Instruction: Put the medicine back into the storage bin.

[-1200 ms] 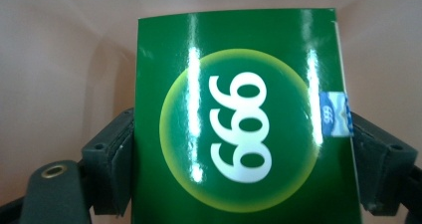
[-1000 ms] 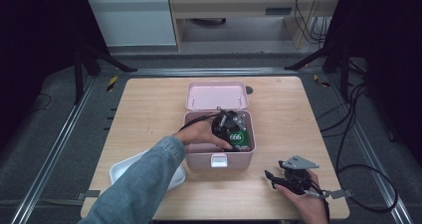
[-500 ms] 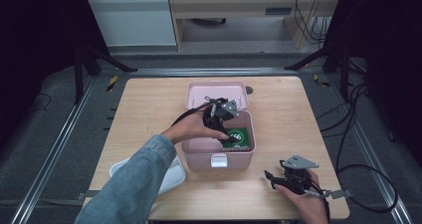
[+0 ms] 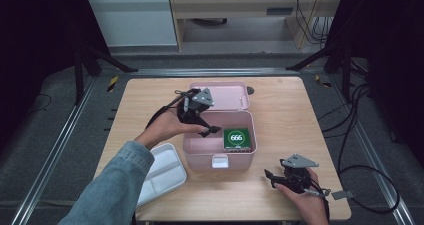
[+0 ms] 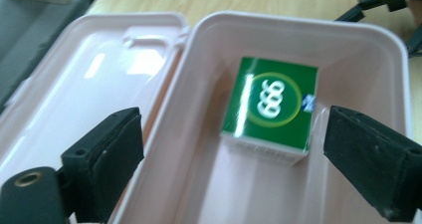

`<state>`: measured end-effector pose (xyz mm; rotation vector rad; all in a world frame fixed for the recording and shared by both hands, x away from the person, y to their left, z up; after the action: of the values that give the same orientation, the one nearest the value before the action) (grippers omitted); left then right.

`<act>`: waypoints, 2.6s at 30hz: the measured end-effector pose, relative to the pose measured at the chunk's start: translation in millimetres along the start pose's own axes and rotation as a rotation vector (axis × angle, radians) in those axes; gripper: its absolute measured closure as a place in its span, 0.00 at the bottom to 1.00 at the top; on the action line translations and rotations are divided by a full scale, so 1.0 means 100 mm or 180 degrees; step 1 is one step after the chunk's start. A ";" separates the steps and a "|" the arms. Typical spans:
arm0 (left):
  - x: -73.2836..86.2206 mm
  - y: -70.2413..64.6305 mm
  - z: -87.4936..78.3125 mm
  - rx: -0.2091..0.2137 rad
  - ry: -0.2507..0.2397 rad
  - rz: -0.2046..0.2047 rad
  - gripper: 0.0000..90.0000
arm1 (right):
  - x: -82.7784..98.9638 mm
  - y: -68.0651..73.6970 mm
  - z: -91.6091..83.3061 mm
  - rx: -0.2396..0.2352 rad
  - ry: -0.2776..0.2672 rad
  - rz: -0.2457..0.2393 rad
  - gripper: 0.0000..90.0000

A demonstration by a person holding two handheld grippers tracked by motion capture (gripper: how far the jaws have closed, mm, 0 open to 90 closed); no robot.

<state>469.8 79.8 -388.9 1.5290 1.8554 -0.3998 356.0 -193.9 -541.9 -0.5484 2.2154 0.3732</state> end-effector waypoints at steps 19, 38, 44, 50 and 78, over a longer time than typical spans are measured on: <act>0.81 0.01 -0.85 -0.0549 0.0038 -0.0516 0.08 | 0.01 0.00 -0.01 0.0054 0.0028 -0.0049 0.39; 1.84 -0.47 -0.86 -0.0536 0.0649 -0.0751 0.19 | -0.02 0.00 -0.03 0.0073 0.0011 -0.0120 0.46; 2.06 -0.62 -0.81 -0.0440 0.0788 -0.0757 0.30 | -0.01 0.01 -0.03 0.0076 0.0019 -0.0135 0.47; 2.20 -0.72 -0.80 -0.0337 0.0942 -0.0681 0.40 | -0.01 0.03 -0.02 0.0067 0.0032 -0.0154 0.47; 2.49 -0.90 -0.62 0.0001 0.1170 -0.0670 0.81 | 0.01 0.03 0.00 0.0045 0.0059 -0.0156 0.49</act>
<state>348.0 278.0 -529.2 1.4868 2.3122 -0.2227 354.0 -191.0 -542.2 -0.5997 2.2163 0.3278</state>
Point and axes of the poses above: each handheld gripper's, and its own axes: z roughly forward along the jaws, x roughly out of its underside, y roughly to its left, the point moved 6 cm from there along z, roughly forward along the jaws, and after that the axes turned 5 degrees about z, right-handed, at the moved point
